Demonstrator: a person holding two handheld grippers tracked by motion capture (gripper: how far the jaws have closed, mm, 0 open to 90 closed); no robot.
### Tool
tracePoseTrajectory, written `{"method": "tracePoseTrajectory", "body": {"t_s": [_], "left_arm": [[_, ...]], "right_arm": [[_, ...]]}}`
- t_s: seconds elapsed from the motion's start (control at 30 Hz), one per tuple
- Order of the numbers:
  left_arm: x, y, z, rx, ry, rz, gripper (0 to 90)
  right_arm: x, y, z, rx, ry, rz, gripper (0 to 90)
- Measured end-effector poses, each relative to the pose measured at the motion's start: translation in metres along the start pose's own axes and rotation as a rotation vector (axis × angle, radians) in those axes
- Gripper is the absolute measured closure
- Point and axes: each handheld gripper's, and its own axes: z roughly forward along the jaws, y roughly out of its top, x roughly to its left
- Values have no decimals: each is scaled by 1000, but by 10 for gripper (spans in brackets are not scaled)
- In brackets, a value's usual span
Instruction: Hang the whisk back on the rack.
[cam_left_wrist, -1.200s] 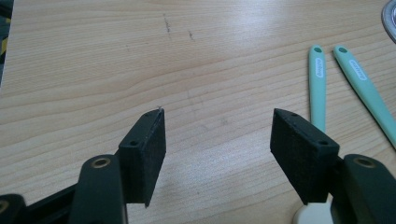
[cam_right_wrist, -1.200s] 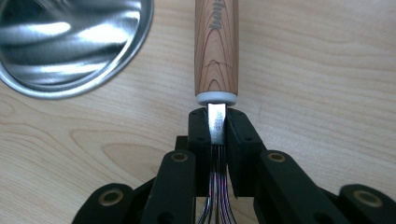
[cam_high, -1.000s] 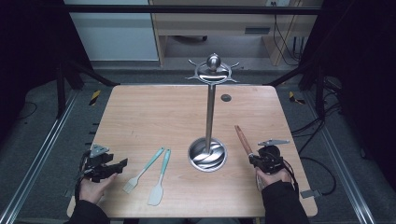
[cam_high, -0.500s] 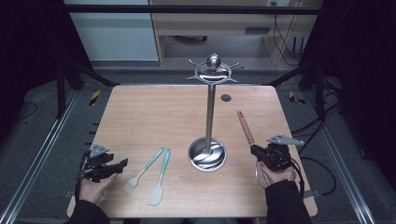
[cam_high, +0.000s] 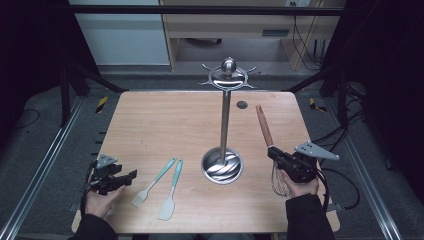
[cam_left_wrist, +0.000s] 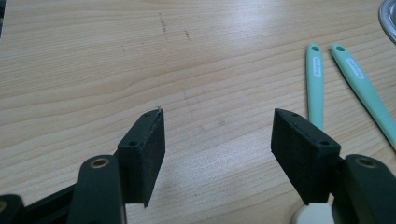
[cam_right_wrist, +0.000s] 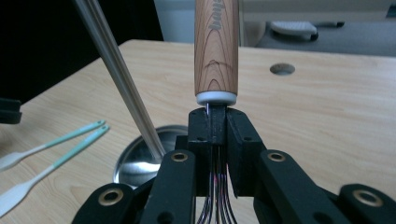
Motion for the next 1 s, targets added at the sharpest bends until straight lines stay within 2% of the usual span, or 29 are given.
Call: {"method": "tracePoseTrajectory", "body": {"t_s": [0.53, 1.0], "left_arm": [[-1, 1, 2, 8, 4, 6, 349], [-1, 1, 3, 9, 4, 6, 349]], "right_arm": [[19, 19, -21, -141, 52, -41, 811], [29, 36, -37, -231, 89, -79, 811]]}}
